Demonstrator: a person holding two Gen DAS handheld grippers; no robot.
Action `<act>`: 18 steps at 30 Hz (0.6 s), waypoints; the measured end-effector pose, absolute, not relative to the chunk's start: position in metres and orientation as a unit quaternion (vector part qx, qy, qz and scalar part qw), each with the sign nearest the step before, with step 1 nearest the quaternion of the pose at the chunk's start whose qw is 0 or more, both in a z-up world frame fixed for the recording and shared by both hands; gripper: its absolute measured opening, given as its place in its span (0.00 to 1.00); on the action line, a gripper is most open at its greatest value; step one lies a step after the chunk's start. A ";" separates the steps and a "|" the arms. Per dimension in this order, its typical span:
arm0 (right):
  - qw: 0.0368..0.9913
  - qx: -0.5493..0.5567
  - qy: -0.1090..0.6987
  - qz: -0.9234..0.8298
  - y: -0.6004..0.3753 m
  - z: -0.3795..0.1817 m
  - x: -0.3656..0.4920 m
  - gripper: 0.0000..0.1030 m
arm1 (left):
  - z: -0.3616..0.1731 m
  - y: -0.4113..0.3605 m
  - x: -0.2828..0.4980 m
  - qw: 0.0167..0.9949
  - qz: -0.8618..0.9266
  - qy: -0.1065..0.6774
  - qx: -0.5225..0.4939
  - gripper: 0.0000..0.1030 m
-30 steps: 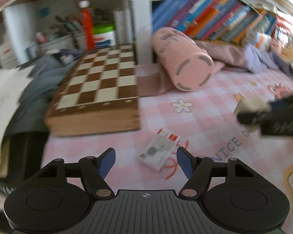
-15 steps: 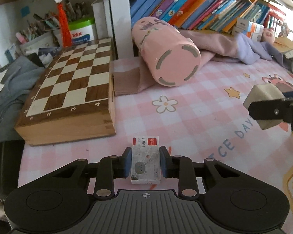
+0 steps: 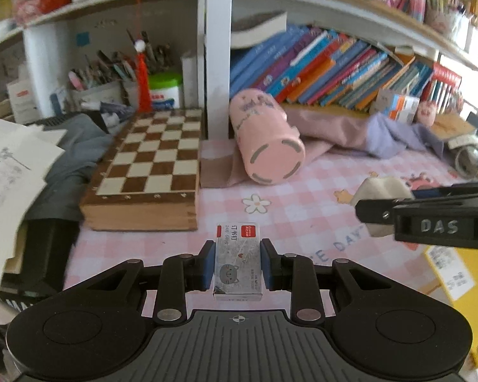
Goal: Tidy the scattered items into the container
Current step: 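Carry the white block and card box toward the yellow box with both tools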
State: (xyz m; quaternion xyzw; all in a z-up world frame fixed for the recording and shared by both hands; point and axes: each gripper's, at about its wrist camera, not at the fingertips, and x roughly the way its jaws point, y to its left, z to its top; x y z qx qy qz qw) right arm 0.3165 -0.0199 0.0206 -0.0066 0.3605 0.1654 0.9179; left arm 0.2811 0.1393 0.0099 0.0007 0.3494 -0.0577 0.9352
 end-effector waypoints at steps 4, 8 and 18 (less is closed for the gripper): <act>0.918 -0.005 0.352 0.180 -0.021 0.033 0.295 0.41 | 0.030 0.145 0.258 0.942 -0.050 0.331 -0.009 0.27; 0.922 -0.015 0.334 0.195 -0.026 0.047 0.269 0.41 | 0.050 0.147 0.232 0.949 -0.052 0.310 -0.018 0.27; 0.922 -0.042 0.319 0.215 -0.051 0.062 0.200 0.41 | 0.078 0.141 0.160 0.957 -0.077 0.279 -0.022 0.27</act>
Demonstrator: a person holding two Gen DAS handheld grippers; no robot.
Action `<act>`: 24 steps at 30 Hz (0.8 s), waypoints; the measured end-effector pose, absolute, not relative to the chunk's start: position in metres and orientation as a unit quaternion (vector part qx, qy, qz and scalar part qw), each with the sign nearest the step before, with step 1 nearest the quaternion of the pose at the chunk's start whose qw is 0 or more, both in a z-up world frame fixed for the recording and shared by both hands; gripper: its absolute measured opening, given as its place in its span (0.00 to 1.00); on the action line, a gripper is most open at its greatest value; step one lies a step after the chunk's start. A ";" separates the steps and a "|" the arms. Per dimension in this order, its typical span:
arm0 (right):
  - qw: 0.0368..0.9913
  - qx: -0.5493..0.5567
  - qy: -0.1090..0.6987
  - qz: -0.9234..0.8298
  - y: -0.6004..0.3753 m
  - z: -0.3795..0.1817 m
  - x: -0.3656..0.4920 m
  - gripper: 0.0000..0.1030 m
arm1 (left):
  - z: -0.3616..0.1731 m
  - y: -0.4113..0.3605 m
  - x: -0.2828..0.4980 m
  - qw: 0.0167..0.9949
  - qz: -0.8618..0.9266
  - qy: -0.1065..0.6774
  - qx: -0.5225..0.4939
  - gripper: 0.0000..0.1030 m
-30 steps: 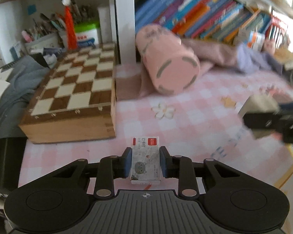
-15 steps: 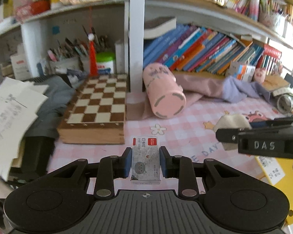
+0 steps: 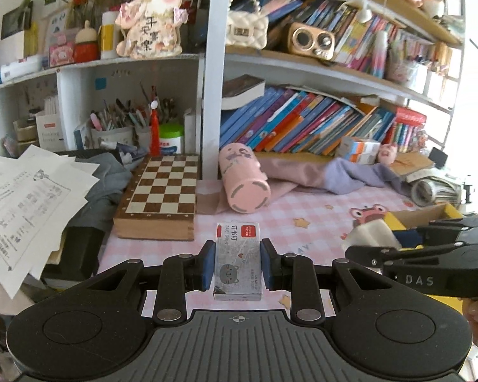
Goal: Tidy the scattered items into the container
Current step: 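Carry the white block and card box toward the yellow box with both tools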
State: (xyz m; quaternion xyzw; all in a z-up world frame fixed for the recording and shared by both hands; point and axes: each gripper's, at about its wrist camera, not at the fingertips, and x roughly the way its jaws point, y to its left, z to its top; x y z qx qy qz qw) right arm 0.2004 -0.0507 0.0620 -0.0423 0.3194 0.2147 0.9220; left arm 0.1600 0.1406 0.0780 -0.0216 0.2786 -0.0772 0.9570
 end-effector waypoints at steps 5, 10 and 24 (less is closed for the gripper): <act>0.920 -0.050 0.322 0.218 -0.060 0.060 0.163 0.41 | 0.082 0.135 0.123 0.957 -0.086 0.277 -0.027 0.27; 0.918 -0.049 0.330 0.216 -0.073 0.056 0.125 0.41 | 0.080 0.128 0.084 0.955 -0.089 0.282 -0.028 0.27; 0.912 -0.037 0.350 0.213 -0.097 0.043 0.034 0.41 | 0.057 0.107 -0.001 0.942 -0.101 0.316 -0.048 0.27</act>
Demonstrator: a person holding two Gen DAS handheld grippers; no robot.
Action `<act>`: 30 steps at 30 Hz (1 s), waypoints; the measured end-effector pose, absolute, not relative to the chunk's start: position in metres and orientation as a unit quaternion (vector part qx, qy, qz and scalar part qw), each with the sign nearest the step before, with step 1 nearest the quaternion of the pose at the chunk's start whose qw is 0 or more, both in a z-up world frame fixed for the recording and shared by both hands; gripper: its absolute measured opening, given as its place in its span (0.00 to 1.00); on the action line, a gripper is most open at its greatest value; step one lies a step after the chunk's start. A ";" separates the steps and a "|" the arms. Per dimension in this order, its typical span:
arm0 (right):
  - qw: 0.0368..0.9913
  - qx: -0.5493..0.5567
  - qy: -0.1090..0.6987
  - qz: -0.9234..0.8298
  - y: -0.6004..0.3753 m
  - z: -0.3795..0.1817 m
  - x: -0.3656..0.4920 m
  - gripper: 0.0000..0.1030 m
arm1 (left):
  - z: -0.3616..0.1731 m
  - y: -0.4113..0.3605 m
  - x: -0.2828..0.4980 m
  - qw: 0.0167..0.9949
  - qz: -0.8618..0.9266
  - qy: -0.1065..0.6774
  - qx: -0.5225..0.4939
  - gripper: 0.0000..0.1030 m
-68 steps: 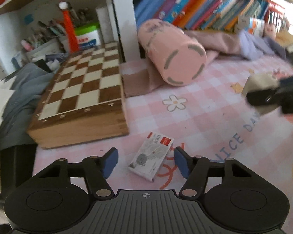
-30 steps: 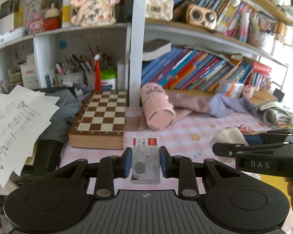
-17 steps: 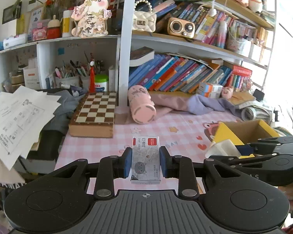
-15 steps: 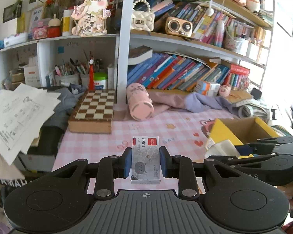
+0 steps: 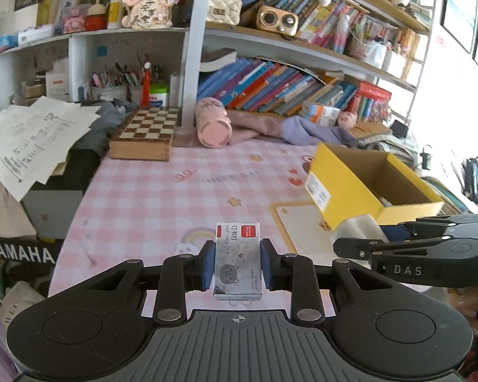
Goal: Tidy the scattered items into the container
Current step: 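Carry the white block and card box toward the yellow box with both tools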
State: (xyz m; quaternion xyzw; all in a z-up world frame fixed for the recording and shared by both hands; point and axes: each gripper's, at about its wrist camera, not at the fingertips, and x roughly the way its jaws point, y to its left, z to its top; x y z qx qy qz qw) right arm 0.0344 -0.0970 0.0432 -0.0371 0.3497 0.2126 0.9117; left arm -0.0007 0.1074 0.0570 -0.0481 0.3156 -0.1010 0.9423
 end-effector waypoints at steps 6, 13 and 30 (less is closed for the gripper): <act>0.912 -0.031 0.360 0.195 -0.112 0.039 0.008 0.41 | 0.053 0.091 -0.014 0.937 -0.127 0.323 -0.043 0.27; 0.912 -0.018 0.378 0.158 -0.135 0.037 -0.010 0.41 | 0.051 0.068 -0.017 0.926 -0.174 0.334 -0.035 0.27; 0.918 0.018 0.391 0.061 -0.200 0.031 -0.031 0.41 | 0.043 -0.001 -0.001 0.893 -0.280 0.352 -0.003 0.27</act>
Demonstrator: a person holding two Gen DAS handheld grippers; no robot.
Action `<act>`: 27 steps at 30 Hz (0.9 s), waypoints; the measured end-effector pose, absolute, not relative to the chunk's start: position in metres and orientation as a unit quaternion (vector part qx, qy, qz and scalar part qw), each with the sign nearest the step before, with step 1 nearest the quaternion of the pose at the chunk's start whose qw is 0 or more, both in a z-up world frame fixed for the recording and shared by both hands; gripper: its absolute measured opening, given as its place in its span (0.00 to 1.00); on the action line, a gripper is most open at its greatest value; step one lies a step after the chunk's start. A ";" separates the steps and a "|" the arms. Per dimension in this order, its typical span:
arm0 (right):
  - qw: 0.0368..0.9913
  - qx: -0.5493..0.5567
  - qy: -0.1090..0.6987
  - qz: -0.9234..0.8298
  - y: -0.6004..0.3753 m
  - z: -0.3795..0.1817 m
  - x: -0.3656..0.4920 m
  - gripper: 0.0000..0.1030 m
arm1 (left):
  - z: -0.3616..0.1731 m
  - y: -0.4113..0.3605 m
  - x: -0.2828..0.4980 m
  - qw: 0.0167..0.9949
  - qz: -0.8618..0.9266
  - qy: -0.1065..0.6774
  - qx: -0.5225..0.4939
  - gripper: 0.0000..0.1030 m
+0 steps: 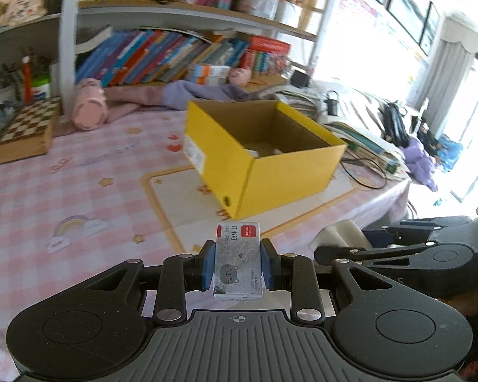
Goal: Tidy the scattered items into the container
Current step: 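Carry the white block and card box toward the yellow box with both tools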
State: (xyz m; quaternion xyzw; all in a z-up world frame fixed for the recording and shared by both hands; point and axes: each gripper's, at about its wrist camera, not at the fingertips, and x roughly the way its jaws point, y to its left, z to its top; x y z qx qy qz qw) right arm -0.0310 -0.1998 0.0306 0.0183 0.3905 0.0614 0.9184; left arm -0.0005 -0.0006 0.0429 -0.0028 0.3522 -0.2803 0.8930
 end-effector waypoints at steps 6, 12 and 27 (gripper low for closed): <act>0.919 0.040 0.392 0.029 -0.231 0.031 -0.027 0.41 | 0.043 -0.033 0.008 0.881 -0.316 0.353 0.016 0.27; 0.917 0.047 0.396 0.011 -0.253 0.030 -0.023 0.41 | 0.045 -0.057 0.018 0.875 -0.337 0.348 0.023 0.27; 0.932 0.063 0.357 -0.021 -0.287 0.041 0.005 0.41 | 0.058 -0.096 0.045 0.874 -0.375 0.307 0.045 0.27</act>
